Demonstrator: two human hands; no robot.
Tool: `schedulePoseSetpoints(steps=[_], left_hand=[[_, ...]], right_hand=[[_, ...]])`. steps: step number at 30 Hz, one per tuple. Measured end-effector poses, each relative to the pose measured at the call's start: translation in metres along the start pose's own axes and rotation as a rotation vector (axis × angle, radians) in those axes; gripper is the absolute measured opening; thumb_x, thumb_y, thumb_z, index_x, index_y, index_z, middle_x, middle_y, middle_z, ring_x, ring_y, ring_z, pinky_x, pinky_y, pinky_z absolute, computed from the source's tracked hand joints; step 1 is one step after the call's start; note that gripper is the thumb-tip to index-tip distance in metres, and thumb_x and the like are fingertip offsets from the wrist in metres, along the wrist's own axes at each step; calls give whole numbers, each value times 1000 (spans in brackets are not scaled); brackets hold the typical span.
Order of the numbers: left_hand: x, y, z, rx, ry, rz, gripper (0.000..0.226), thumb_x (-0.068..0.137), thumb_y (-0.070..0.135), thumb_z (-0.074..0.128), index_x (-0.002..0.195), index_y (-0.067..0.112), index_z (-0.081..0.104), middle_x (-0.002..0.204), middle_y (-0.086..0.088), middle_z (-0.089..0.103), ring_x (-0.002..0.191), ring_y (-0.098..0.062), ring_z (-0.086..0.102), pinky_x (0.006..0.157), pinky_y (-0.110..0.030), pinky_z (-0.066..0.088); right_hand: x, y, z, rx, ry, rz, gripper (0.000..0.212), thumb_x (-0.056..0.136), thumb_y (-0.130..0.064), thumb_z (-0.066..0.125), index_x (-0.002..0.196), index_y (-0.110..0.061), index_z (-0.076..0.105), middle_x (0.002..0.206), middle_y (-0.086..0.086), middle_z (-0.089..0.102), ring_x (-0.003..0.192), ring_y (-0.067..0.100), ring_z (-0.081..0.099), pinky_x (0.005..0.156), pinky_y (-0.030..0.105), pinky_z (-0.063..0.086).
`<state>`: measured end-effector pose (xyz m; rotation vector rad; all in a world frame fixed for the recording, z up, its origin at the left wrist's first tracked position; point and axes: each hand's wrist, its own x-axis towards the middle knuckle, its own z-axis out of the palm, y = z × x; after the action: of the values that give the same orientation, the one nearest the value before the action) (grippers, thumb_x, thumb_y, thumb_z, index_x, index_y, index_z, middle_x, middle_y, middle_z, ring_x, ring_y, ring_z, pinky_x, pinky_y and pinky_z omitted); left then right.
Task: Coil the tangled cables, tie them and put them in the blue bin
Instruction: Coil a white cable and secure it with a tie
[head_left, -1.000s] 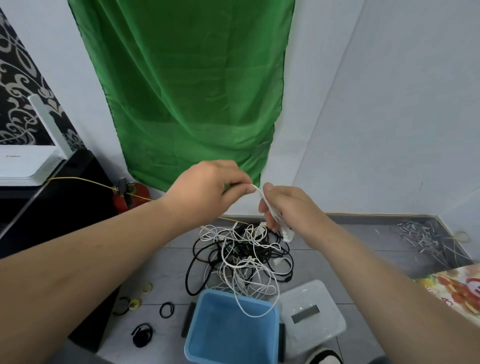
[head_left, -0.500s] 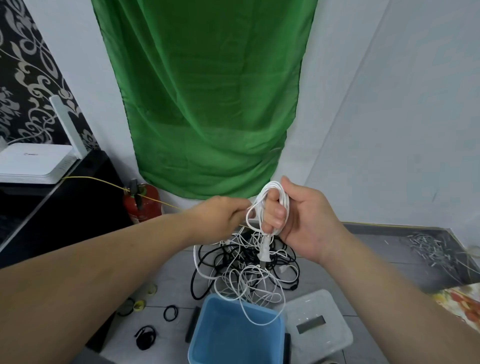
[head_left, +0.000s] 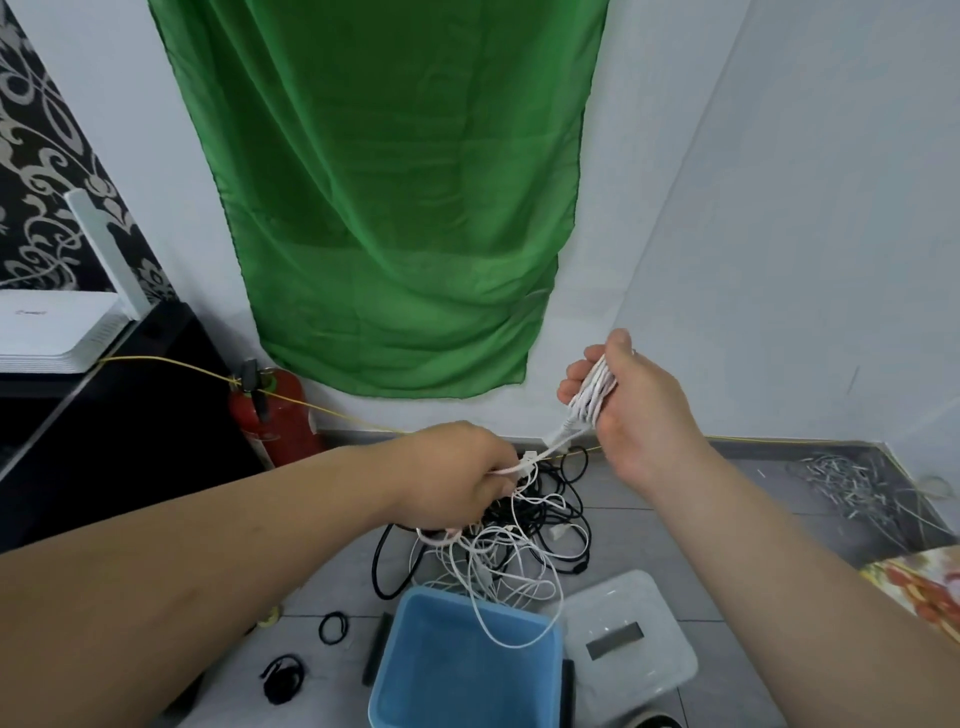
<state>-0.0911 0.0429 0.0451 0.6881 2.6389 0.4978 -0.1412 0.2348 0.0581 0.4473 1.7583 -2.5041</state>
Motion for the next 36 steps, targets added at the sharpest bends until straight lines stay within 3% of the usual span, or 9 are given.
schedulePoseSetpoints(steps=[6, 9, 12, 15, 22, 25, 28, 32, 36], left_hand=[[-12, -15, -16, -62, 52, -45, 18, 100, 33, 61, 90, 19, 67, 64, 7, 63, 50, 5, 53, 59, -25, 48], [-11, -22, -26, -36, 306, 43, 21, 101, 32, 61, 82, 21, 63, 60, 9, 57, 54, 0, 52, 55, -28, 41], [-9, -24, -35, -92, 705, 125, 20, 98, 41, 60, 93, 26, 73, 59, 7, 58, 55, -12, 52, 54, -29, 44], [-7, -25, -36, -233, 836, 58, 23, 95, 48, 63, 90, 29, 74, 54, 6, 52, 52, -13, 47, 53, -31, 44], [-5, -27, -11, -451, 409, -102, 23, 105, 30, 52, 93, 22, 69, 65, -3, 64, 45, -5, 51, 49, -25, 46], [-3, -27, 5, -411, 168, -110, 21, 107, 26, 45, 89, 30, 56, 75, -7, 71, 50, -11, 61, 56, -31, 55], [-1, -26, 17, -425, -13, -134, 7, 105, 19, 47, 103, 20, 55, 76, -2, 69, 57, -12, 62, 64, -34, 57], [1, -13, 22, -438, -119, -104, 15, 97, 7, 53, 106, 13, 63, 78, -1, 69, 65, -14, 64, 75, -39, 59], [-2, 4, 9, -295, -85, -7, 17, 91, 29, 68, 80, 17, 63, 69, 5, 63, 63, -10, 56, 65, -28, 51]], right_hand=[[-4, 5, -13, -847, -42, -408, 41, 103, -34, 55, 85, 2, 61, 77, 10, 72, 69, 18, 71, 75, 37, 56], [-6, 10, -12, -1106, -146, -441, 45, 102, -38, 54, 77, -1, 57, 73, 11, 70, 68, 21, 67, 73, 41, 54], [-22, 12, 2, -1061, -357, -272, 45, 107, -39, 44, 78, -10, 63, 60, 4, 67, 55, 17, 60, 65, 34, 49], [-34, 11, 15, -778, -502, -66, 52, 109, -42, 38, 77, -9, 63, 51, 8, 54, 52, 24, 51, 63, 35, 44], [-47, 4, 28, -118, -695, 296, 43, 102, -42, 44, 75, -10, 54, 53, 6, 37, 46, 22, 35, 54, 35, 44], [-41, -1, 29, 158, -569, 299, 46, 108, -41, 37, 77, -10, 54, 60, 5, 39, 51, 21, 39, 58, 36, 48], [-33, -10, 24, 325, -378, 254, 42, 109, -40, 37, 84, -11, 55, 66, 4, 47, 56, 19, 47, 65, 35, 54], [-22, -9, 16, 380, -126, 227, 34, 110, -32, 42, 95, -6, 57, 70, 7, 58, 63, 21, 55, 79, 41, 55], [-13, -1, 9, -54, -11, 11, 31, 109, -30, 46, 95, -7, 60, 73, 7, 66, 65, 22, 65, 80, 40, 57]])
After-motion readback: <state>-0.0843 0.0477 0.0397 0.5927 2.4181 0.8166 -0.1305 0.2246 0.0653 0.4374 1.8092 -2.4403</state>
